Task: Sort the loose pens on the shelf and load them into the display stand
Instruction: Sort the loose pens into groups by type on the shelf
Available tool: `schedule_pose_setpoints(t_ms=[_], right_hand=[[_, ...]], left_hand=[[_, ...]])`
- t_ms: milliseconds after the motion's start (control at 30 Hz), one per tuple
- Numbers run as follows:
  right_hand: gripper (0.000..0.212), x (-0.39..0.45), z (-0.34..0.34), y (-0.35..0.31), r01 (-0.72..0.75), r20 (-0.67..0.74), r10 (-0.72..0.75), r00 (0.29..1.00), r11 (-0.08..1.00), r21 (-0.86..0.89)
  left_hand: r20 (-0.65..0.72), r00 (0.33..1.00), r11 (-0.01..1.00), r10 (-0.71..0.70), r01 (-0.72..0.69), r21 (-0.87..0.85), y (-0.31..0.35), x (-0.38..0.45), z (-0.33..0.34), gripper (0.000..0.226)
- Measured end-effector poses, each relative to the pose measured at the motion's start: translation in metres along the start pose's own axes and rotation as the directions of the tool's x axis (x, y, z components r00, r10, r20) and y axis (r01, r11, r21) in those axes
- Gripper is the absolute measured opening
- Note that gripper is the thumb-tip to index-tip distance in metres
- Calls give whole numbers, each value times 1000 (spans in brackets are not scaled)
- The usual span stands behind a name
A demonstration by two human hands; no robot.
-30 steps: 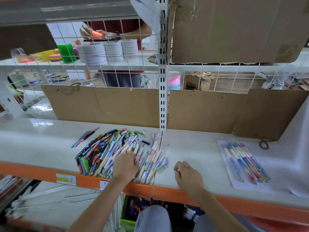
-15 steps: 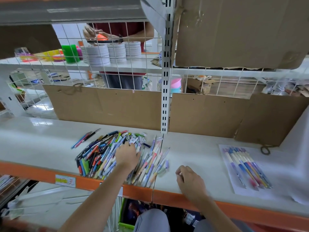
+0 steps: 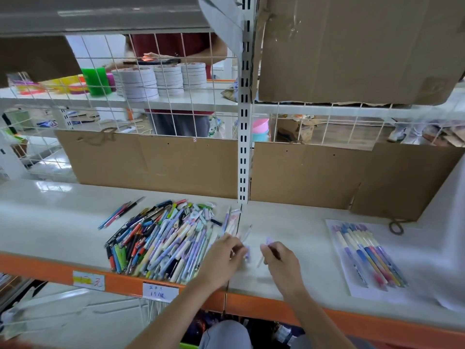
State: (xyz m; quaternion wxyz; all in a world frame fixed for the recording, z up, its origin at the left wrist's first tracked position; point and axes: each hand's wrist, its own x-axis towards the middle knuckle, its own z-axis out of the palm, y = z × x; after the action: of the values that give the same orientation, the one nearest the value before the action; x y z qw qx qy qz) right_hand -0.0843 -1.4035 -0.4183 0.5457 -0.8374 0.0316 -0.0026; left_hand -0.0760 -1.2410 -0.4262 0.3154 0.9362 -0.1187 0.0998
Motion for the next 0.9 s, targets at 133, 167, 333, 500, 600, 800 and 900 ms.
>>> schedule_pose_setpoints(t_ms=[133, 167, 333, 500, 600, 800, 900], right_hand=[[29, 1, -9, 18, -49, -53, 47, 997, 999, -23], [29, 1, -9, 19, -62, -56, 61, 997, 998, -10], [28, 2, -6, 20, -99, -49, 102, 994, 994, 54], [28, 3, -8, 22, -120, -63, 124, 990, 990, 67], [29, 2, -9, 20, -106, -76, 111, 991, 992, 62], [26, -3, -15, 14, -123, -68, 135, 988, 980, 158], [20, -4, -22, 7, -188, -25, 209, 978, 918, 349]], left_hand=[[-139, 972, 969, -188, 207, 137, -21, 35, -13, 15], [-140, 965, 949, -222, 247, 197, -26, 44, -14, 17], [5, 917, 839, -399, 363, 405, -30, 72, -11, 30], [78, 889, 812, -450, 372, 449, -25, 80, -8, 24], [37, 894, 833, -447, 401, 382, -20, 72, -12, 17], [-4, 953, 952, -304, 304, -48, -4, 23, -15, 18], [53, 978, 971, -204, 209, -118, 3, -9, -16, 17]])
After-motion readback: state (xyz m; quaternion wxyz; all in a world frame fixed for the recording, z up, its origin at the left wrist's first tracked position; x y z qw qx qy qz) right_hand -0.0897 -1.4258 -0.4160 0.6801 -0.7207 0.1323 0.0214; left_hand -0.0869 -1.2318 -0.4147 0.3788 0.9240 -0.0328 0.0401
